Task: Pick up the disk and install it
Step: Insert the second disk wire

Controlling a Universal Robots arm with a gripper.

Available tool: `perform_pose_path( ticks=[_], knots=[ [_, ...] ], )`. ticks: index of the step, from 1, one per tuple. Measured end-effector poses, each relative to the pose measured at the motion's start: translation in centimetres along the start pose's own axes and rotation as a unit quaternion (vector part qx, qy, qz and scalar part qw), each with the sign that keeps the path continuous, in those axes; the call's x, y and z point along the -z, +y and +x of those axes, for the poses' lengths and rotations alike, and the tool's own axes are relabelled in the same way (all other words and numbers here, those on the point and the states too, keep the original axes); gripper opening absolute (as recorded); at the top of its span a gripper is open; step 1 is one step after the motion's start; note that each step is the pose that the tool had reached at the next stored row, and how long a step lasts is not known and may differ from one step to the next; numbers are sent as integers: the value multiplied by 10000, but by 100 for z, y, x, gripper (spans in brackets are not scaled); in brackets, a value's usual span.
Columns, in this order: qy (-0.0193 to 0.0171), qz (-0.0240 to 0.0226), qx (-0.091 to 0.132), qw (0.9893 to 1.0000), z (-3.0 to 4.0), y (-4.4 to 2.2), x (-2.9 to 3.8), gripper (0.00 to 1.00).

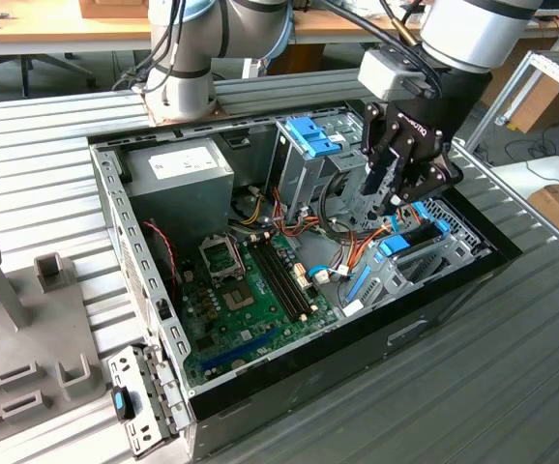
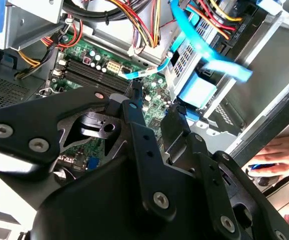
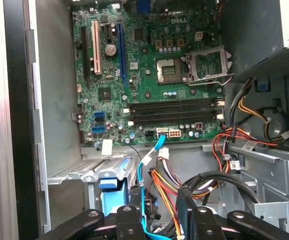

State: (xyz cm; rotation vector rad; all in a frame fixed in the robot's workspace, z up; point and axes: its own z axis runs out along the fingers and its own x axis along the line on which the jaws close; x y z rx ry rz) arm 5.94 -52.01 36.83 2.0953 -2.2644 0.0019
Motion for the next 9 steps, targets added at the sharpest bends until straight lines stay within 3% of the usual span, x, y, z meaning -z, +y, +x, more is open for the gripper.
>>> perform_pose_path(
  ticks=[4, 9],
  knots=[
    [-2, 4, 1, 10000, 18, -10, 0, 42],
    [-2, 4, 0, 10000, 97, -94, -1, 42]
  ],
)
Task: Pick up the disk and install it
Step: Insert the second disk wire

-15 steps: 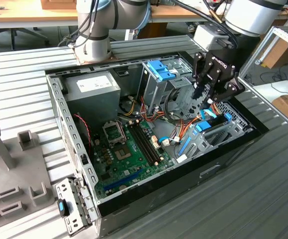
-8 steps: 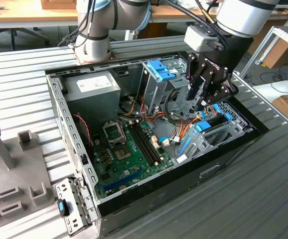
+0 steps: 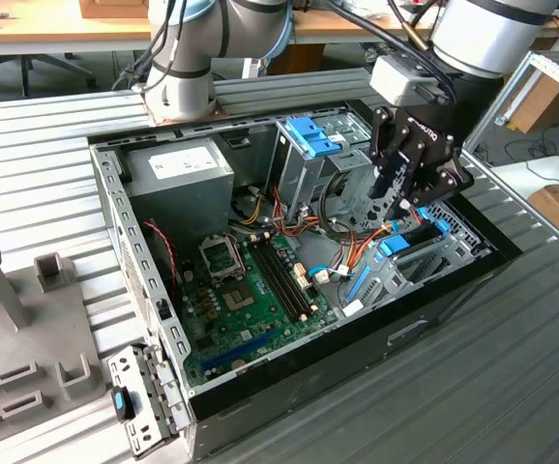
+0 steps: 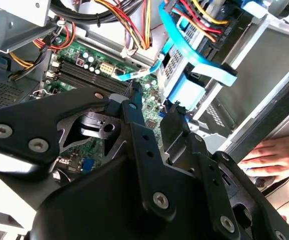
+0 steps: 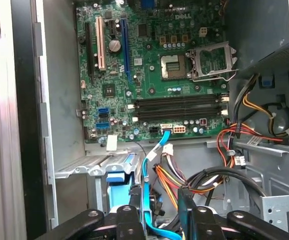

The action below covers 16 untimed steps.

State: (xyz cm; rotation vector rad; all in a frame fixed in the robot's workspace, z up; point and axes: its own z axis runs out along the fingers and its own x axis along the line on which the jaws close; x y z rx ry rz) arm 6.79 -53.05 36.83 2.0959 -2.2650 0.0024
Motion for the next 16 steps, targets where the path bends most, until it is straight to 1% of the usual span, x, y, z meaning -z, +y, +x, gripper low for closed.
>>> perform_pose_path(
  ticks=[7, 8, 10, 12, 13, 16],
  knots=[
    [0, 0, 0, 10000, 95, -106, 0, 42],
    [0, 0, 0, 10000, 125, -126, 0, 42],
    [0, 0, 0, 10000, 154, -137, 1, 42],
    [-3, 0, -1, 10000, 164, -143, 86, 42],
    [-2, 0, -1, 10000, 167, -147, 109, 42],
    [-3, -1, -15, 10000, 175, -186, 118, 42]
  ],
)
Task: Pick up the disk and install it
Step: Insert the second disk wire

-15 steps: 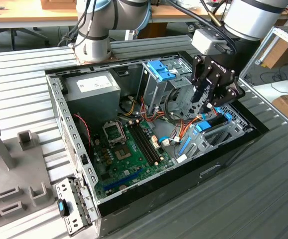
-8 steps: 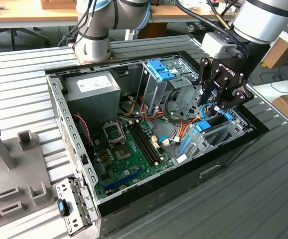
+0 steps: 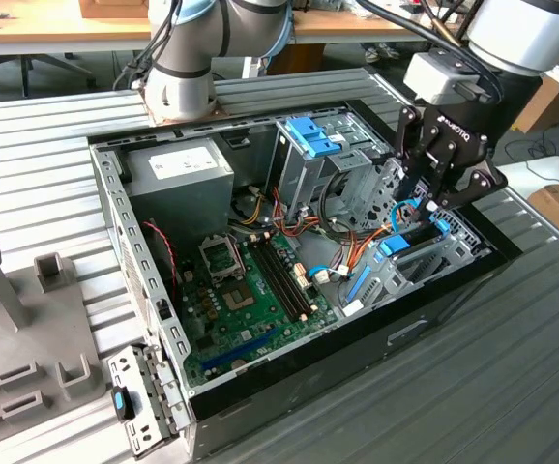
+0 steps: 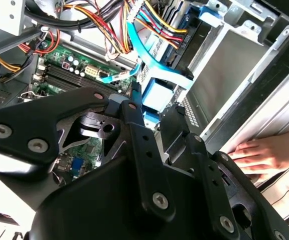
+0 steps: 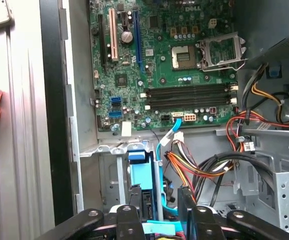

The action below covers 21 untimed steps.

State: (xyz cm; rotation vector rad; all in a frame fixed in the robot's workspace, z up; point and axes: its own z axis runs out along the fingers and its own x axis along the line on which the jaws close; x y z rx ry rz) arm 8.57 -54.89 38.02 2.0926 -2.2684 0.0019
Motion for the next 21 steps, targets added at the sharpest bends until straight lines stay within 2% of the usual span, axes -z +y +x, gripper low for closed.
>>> perform_pose_path(
  ticks=[2, 8, 14, 15, 17, 18, 21],
  knots=[
    [-2, -1, -17, 10000, 14, -25, -1, 42],
    [-4, -4, -93, 10000, 135, -41, -20, 42],
    [-3, -4, -105, 9999, 158, -45, -39, 42],
    [-5, -4, -97, 10000, 157, -58, -40, 42],
    [-3, -5, -85, 10000, 151, -134, -36, 42],
    [-3, -6, -86, 10000, 151, -140, -36, 42],
    [-4, -6, -86, 10000, 234, -153, -45, 42]
  ],
)
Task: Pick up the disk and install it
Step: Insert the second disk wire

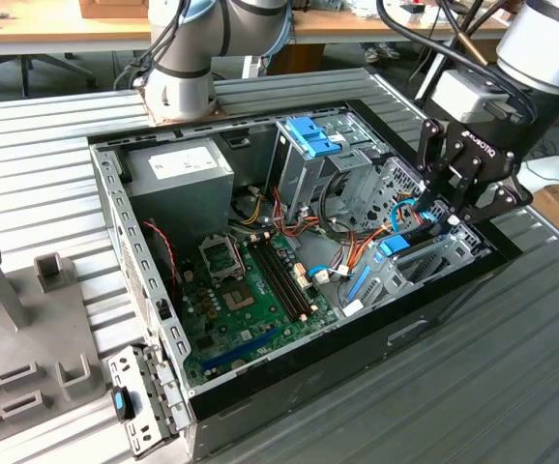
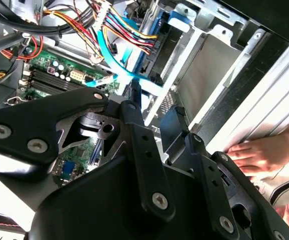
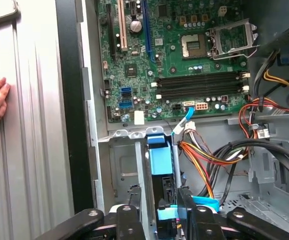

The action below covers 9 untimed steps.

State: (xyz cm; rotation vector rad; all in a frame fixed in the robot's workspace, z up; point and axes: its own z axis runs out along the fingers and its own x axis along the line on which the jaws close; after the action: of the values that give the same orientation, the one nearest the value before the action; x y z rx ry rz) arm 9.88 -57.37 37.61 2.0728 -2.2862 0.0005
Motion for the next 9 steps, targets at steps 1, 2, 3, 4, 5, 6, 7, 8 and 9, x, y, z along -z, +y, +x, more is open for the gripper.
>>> perform_pose_path(
  ticks=[1, 2, 3, 4, 5, 6, 7, 8, 9],
  knots=[
    [0, 0, 0, 10000, 22, -2, -3, 42],
    [0, 0, 0, 10000, 56, -6, -9, 42],
    [-2, 0, 0, 10000, 64, -7, -21, 42],
    [1, 0, 0, 10000, 64, -7, -29, 42],
    [1, 0, 0, 10000, 64, -8, -29, 42],
    [0, 0, 0, 10000, 65, -8, -32, 42],
    [0, 0, 0, 10000, 65, -8, -32, 42],
    [0, 0, 0, 10000, 65, -8, -33, 42],
    [0, 0, 0, 10000, 65, -8, -34, 42]
  ],
)
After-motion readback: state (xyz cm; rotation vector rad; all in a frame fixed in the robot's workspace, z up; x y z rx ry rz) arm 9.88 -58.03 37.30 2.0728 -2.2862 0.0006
